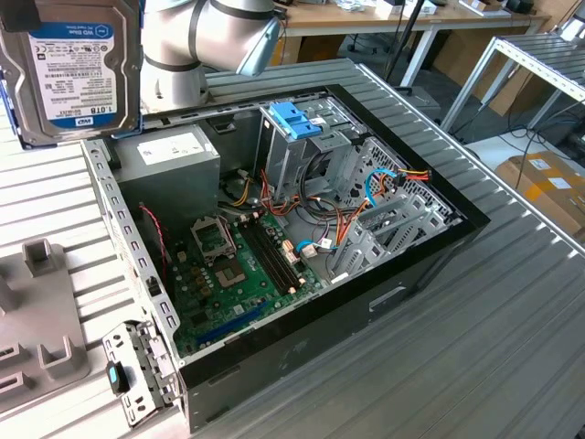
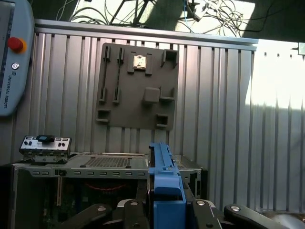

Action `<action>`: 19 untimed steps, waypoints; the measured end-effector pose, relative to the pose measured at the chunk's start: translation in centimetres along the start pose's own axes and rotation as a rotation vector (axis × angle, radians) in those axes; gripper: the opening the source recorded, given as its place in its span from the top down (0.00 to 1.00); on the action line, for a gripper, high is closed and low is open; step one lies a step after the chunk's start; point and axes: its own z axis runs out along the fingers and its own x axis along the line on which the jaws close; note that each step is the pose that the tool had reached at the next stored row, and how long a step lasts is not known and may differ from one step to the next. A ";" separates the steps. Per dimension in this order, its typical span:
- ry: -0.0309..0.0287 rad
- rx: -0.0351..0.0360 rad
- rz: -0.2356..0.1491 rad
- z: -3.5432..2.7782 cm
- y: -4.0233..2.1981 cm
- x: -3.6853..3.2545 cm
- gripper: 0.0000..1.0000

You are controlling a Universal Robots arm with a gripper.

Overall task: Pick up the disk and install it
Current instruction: 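Pick up the disk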

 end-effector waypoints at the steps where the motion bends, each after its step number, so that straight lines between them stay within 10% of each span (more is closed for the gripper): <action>1: 0.0000 0.0000 0.000 -0.01 -0.22 0.01 0.63; 19: -0.0001 0.0001 0.000 -0.12 -2.63 0.12 0.63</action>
